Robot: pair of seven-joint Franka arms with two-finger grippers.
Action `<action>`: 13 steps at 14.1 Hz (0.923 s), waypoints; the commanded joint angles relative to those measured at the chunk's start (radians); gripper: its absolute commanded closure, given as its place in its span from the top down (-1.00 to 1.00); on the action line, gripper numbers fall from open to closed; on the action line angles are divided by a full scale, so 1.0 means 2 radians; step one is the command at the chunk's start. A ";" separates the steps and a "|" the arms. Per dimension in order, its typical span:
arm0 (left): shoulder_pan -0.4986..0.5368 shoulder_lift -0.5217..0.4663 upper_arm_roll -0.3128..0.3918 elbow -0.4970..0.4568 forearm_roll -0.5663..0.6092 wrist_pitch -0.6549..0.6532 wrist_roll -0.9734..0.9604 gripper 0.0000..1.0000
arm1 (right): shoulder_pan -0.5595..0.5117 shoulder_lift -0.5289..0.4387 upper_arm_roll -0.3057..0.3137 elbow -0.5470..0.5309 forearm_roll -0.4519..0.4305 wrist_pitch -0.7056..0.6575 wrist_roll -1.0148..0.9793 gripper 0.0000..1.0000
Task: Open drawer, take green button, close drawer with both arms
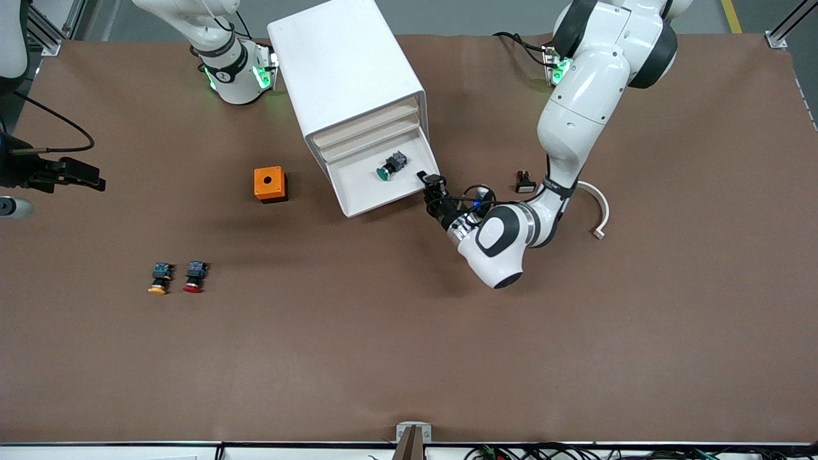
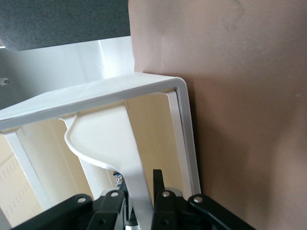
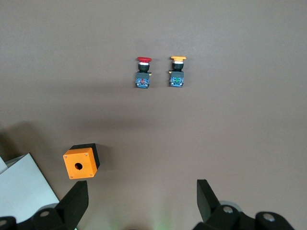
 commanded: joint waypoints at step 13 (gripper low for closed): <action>0.020 -0.007 0.014 0.013 -0.013 0.004 -0.002 0.26 | 0.102 0.001 0.009 0.013 0.052 -0.016 0.305 1.00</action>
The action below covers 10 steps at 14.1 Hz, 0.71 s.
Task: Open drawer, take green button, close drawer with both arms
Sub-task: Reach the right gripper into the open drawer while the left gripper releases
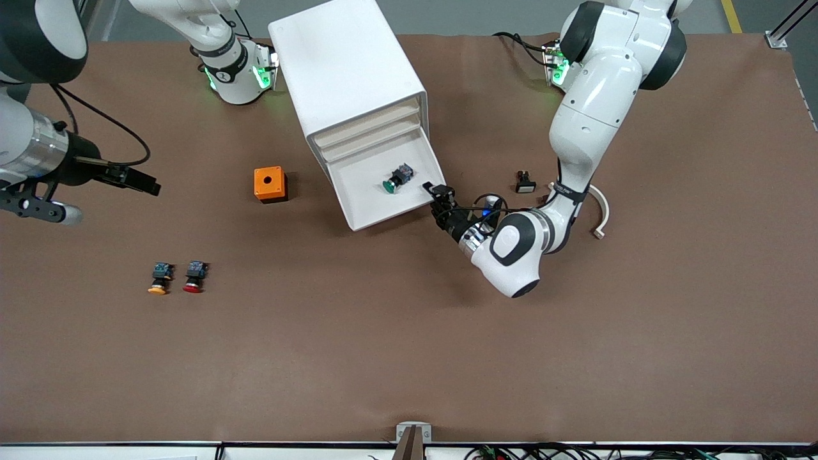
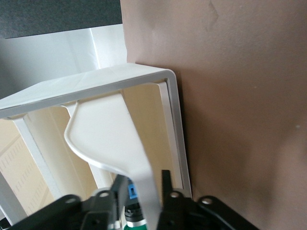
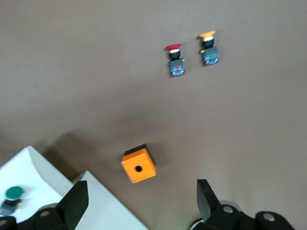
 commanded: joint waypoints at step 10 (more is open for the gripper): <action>0.002 -0.018 0.047 0.023 0.008 -0.002 0.068 1.00 | 0.202 0.034 -0.002 -0.008 0.009 0.080 0.329 1.00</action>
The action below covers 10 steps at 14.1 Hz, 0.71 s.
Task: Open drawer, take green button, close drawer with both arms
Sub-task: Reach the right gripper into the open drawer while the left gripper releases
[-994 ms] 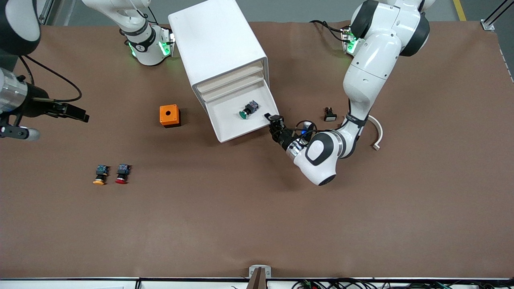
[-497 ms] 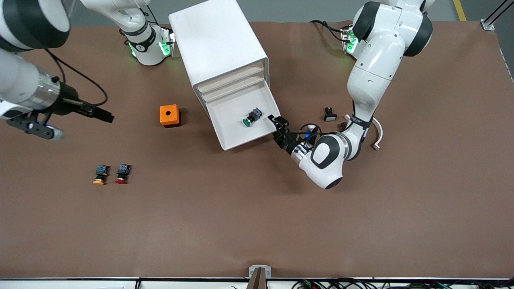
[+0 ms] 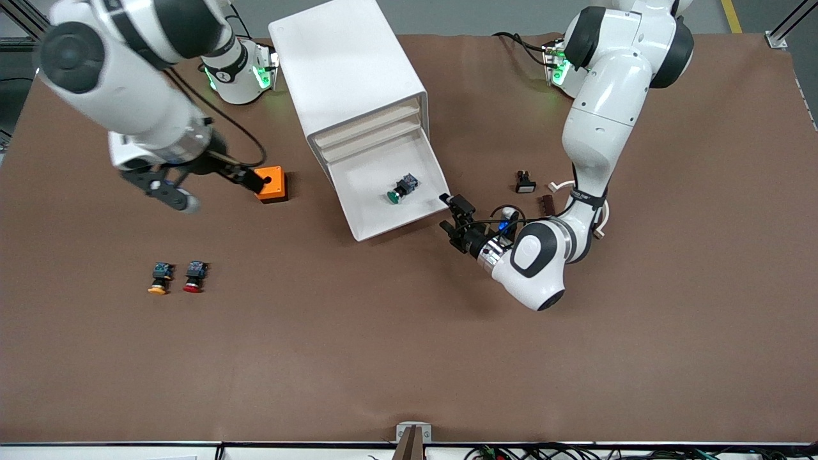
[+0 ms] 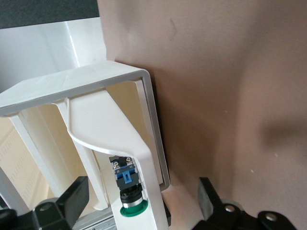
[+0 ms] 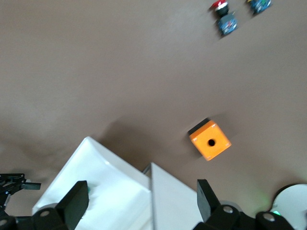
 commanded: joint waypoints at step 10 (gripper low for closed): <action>0.016 -0.085 0.002 0.013 0.111 -0.015 0.413 1.00 | 0.150 0.066 -0.006 -0.033 -0.002 0.113 0.171 1.00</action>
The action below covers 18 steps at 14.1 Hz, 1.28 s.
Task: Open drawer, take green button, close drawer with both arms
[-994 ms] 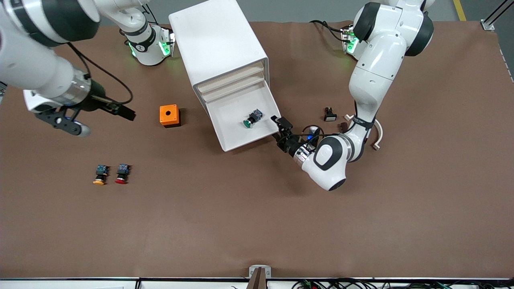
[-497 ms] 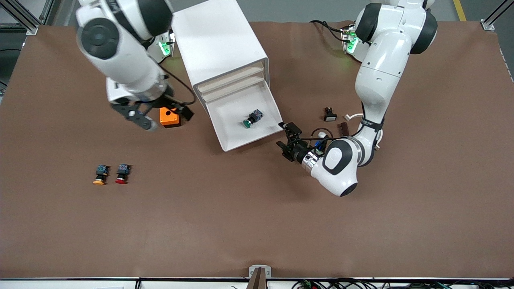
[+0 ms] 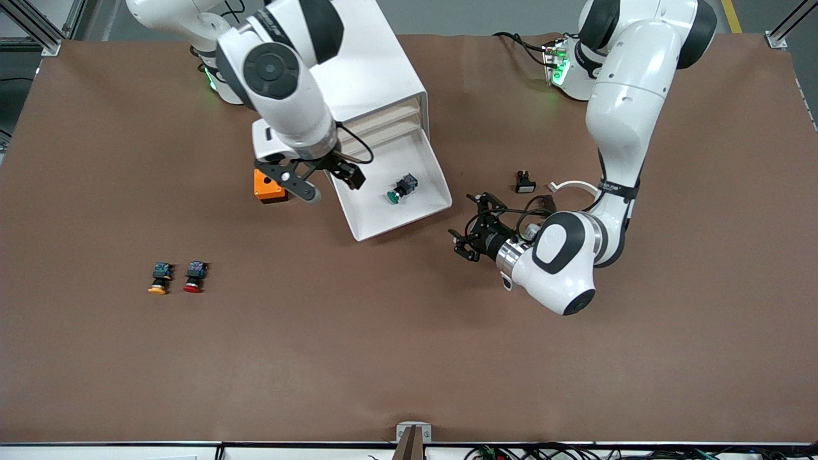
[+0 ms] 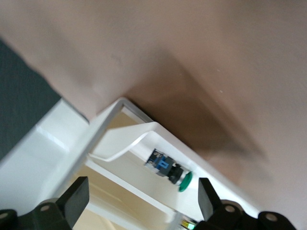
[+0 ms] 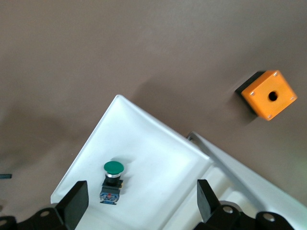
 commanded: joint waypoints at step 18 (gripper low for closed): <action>-0.034 -0.070 0.044 0.007 0.219 0.248 0.304 1.00 | 0.122 0.122 -0.007 -0.030 -0.050 0.152 0.158 1.00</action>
